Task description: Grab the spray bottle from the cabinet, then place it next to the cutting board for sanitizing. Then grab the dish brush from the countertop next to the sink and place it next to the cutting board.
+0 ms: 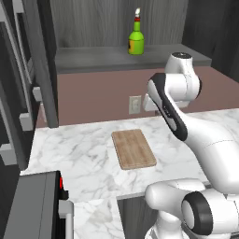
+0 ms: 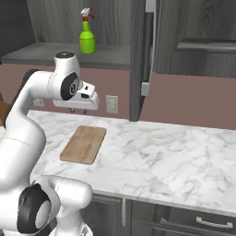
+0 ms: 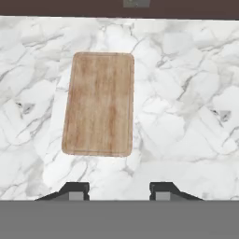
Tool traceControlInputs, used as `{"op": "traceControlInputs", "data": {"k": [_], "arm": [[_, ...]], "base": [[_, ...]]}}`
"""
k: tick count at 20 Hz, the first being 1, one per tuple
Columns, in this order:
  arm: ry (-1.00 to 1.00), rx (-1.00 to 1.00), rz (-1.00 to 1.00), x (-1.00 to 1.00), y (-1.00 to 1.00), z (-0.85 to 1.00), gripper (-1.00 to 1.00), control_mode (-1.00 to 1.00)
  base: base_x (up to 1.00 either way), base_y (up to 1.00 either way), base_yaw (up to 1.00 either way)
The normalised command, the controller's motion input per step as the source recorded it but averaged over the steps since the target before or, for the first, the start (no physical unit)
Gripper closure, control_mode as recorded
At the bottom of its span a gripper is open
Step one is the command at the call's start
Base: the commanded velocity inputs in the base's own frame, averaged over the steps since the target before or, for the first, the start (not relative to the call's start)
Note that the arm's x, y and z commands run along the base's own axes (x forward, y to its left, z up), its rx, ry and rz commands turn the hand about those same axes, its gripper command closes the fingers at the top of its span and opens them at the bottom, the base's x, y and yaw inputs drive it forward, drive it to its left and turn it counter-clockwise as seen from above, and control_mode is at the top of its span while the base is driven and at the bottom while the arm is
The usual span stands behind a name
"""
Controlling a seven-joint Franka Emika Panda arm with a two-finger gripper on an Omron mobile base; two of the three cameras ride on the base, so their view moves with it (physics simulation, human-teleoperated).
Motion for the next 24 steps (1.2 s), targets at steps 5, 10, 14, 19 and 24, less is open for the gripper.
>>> {"op": "traceControlInputs", "data": {"k": [5, 10, 14, 19, 24], "arm": [[-0.06, 0.0, 0.0, -0.3, 0.0, 0.0, -1.0, -1.0], [-0.35, 0.0, 0.0, -0.77, 0.01, 0.12, -1.0, -1.0], [-0.5, -0.01, 0.0, -0.72, 0.05, 0.53, -1.0, -1.0], [-0.49, -0.02, 0.0, -0.54, 0.16, 0.64, -1.0, -1.0], [-0.5, -0.06, 0.0, -0.52, 0.0, 0.9, -1.0, -1.0]], "base": [[0.0, 0.0, 0.0], [0.0, 0.0, 0.0], [0.0, 0.0, 0.0], [0.0, 0.0, 0.0], [0.0, 0.0, 0.0]]}}
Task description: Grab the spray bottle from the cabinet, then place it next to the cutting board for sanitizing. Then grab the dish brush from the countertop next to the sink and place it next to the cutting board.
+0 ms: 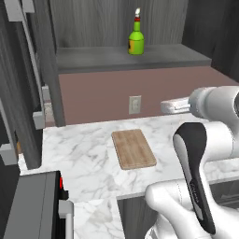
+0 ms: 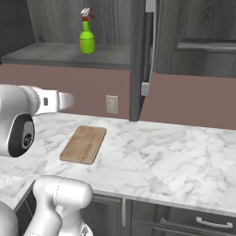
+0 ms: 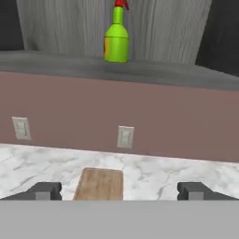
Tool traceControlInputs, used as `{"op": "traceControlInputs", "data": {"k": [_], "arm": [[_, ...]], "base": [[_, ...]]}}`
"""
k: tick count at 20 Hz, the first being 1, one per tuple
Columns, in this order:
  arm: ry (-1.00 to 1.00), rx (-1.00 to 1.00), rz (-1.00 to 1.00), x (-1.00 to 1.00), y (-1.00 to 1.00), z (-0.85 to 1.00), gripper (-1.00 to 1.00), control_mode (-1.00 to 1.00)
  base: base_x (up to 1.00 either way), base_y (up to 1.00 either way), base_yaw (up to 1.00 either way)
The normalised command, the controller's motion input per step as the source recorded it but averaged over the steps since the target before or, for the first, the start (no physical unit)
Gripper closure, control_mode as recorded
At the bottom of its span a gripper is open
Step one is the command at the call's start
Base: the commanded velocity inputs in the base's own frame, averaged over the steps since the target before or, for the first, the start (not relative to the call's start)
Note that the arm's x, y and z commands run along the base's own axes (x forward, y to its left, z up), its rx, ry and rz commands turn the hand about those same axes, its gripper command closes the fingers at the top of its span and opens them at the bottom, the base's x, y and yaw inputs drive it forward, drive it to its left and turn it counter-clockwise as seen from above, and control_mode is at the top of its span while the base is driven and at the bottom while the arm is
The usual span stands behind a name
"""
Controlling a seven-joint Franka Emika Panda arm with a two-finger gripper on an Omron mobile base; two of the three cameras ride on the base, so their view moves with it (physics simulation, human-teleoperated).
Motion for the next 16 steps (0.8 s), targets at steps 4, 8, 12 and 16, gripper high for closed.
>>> {"op": "traceControlInputs", "data": {"k": [4, 8, 12, 16], "arm": [[-0.47, -0.05, 0.0, -0.49, 0.01, 0.88, -1.0, -1.0], [-0.39, -0.02, 0.0, -0.37, 0.05, 0.89, -1.0, -1.0], [-0.33, 0.0, 0.0, -0.19, 0.07, 0.72, -1.0, -1.0], [-0.2, 0.0, 0.01, 0.0, 0.01, 0.48, -1.0, -1.0]], "base": [[0.0, 0.0, 0.0], [0.0, 0.0, 0.0], [0.0, 0.0, 0.0], [0.0, 0.0, 0.0]]}}
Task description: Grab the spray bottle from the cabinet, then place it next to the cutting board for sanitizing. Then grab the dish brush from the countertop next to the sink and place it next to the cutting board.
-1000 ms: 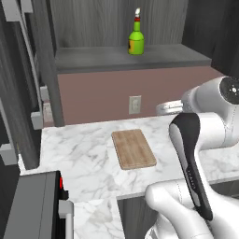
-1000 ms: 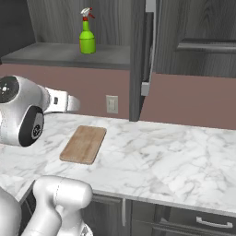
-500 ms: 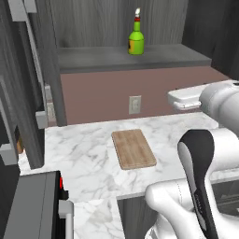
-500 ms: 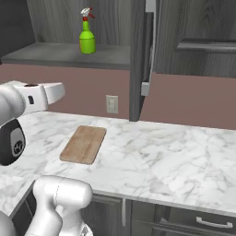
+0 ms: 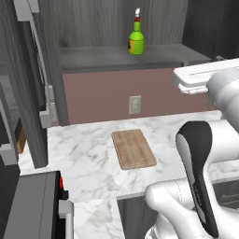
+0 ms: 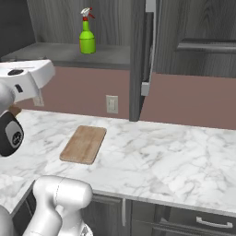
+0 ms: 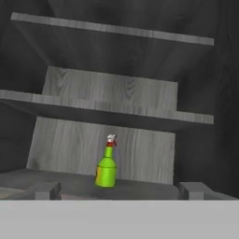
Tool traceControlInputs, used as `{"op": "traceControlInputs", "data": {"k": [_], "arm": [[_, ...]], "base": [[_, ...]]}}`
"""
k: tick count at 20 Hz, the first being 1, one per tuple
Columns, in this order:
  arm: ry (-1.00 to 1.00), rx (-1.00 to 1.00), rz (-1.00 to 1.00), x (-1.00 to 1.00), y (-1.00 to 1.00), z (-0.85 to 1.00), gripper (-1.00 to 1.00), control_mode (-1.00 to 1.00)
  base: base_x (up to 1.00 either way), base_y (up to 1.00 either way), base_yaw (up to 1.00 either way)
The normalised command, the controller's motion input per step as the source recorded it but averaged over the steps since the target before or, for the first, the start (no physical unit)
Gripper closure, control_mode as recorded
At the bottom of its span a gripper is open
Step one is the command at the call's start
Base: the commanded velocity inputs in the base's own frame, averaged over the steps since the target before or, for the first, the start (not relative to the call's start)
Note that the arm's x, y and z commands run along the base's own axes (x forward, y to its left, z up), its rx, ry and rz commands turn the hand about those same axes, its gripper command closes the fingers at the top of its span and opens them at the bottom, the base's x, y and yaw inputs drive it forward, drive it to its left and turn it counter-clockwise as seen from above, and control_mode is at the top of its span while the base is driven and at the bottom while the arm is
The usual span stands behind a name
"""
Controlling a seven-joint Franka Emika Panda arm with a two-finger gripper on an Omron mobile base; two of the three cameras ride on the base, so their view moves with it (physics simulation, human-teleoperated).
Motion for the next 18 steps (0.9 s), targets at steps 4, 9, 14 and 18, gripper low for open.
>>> {"op": "traceControlInputs", "data": {"k": [4, 9, 14, 18], "arm": [[-0.17, 0.0, 0.0, 0.0, 0.0, 0.43, -1.0, -1.0], [0.07, 0.01, 0.0, 0.19, 0.0, 0.25, -1.0, -1.0], [0.15, 0.05, 0.0, 0.43, 0.0, 0.16, -1.0, -1.0], [0.1, 0.12, 0.02, 0.46, 0.0, 0.0, -1.0, -1.0]], "base": [[0.0, 0.0, 0.0], [0.0, 0.0, 0.0], [0.0, 0.0, 0.0], [0.0, 0.0, 0.0]]}}
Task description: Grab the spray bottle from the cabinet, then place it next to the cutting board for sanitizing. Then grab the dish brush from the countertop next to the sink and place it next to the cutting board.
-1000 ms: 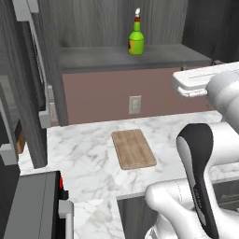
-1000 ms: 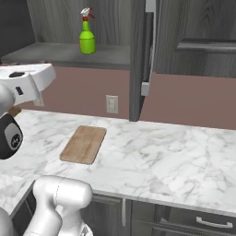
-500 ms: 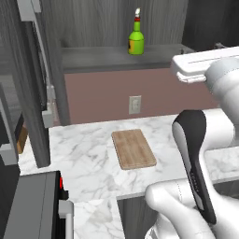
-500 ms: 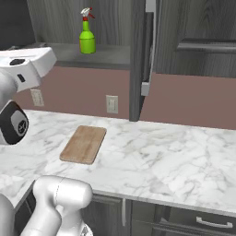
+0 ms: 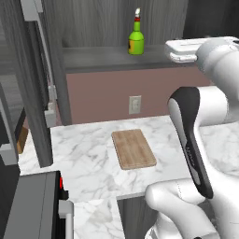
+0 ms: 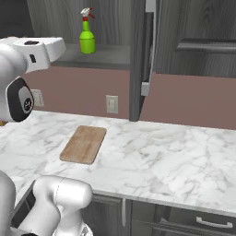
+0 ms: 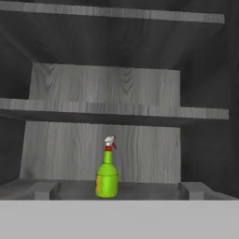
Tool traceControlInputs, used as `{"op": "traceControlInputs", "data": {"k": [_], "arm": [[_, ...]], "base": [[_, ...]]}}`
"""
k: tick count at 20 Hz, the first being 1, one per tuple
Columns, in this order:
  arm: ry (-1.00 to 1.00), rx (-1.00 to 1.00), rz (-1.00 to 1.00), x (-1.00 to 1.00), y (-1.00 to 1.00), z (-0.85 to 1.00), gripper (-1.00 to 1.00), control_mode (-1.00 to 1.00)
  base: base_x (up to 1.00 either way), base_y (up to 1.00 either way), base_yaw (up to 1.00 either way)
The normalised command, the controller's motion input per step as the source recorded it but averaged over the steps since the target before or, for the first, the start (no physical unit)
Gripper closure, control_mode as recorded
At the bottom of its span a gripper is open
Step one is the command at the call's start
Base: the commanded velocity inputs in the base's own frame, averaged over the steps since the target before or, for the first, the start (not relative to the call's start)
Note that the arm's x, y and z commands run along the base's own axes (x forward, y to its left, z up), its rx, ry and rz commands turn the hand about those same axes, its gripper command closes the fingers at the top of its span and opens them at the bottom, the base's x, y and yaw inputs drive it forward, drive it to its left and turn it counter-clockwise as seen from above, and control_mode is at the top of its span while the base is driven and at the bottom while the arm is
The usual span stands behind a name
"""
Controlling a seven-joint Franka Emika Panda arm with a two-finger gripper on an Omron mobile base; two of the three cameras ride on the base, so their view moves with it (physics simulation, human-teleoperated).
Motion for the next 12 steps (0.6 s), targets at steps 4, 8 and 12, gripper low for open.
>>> {"op": "traceControlInputs", "data": {"k": [4, 8, 12], "arm": [[0.06, 0.21, 0.07, 0.4, 0.0, -0.01, -1.0, -1.0], [0.0, 0.08, 0.09, 0.47, 0.0, -0.02, -1.0, -1.0], [0.01, -0.02, 0.0, 0.65, 0.01, -0.1, -1.0, -1.0]], "base": [[0.0, 0.0, 0.0], [0.0, 0.0, 0.0], [0.0, 0.0, 0.0]]}}
